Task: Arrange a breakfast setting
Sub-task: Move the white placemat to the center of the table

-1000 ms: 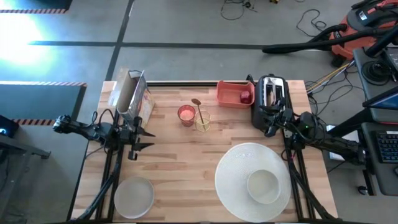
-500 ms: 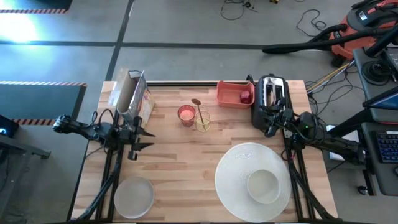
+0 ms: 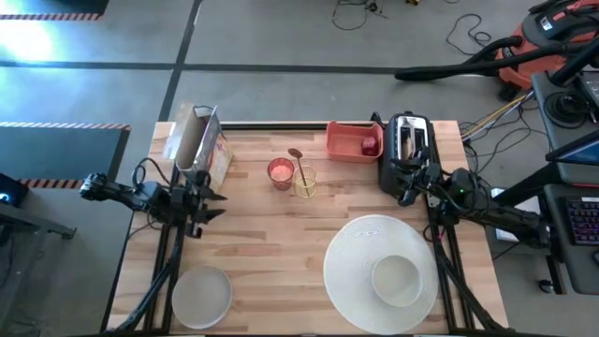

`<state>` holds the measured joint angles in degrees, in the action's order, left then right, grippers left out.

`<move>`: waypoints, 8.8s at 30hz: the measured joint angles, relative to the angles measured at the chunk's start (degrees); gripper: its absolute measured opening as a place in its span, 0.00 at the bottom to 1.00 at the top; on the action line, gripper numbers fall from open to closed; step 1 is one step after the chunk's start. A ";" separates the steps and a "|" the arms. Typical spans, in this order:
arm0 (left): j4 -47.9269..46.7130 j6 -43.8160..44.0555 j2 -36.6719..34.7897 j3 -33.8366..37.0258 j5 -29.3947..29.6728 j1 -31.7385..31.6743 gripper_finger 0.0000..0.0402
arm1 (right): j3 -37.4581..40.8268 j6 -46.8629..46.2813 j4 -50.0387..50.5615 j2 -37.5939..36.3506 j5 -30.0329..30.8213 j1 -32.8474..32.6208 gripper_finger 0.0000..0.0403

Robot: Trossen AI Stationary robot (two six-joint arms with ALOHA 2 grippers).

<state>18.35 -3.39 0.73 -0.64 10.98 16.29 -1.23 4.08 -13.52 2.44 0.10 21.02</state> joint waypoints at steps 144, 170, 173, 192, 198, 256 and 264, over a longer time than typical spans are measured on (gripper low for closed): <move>-37.21 28.45 92.48 -61.16 2.99 -9.94 0.41 | 0.02 0.00 0.00 0.02 -0.02 0.00 0.31; -20.49 7.49 93.11 -61.14 -8.27 -3.44 0.41 | 0.00 0.00 0.00 0.02 -0.02 0.02 0.31; -17.51 8.16 93.11 -61.09 -7.87 -3.31 0.41 | 0.00 0.00 0.00 0.02 0.00 0.01 0.31; 2.45 8.58 111.39 -67.47 -11.48 -3.12 0.41 | -0.27 -18.93 -1.03 -0.07 1.87 0.06 0.31; -0.71 7.38 117.58 -74.29 -16.93 -3.23 0.41 | -0.35 -26.53 -1.49 -0.09 0.82 0.02 0.31; -7.75 6.20 118.38 -77.34 -27.51 -9.54 0.41 | -53.07 -41.65 85.96 20.15 1.42 0.00 0.31; -7.87 -0.67 118.38 -77.34 -28.49 -10.67 0.41 | -57.80 -40.94 95.48 28.57 1.42 0.00 0.31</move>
<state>10.48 -4.06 119.11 -77.97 -17.51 5.63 -59.03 -36.86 81.96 31.01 1.52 21.02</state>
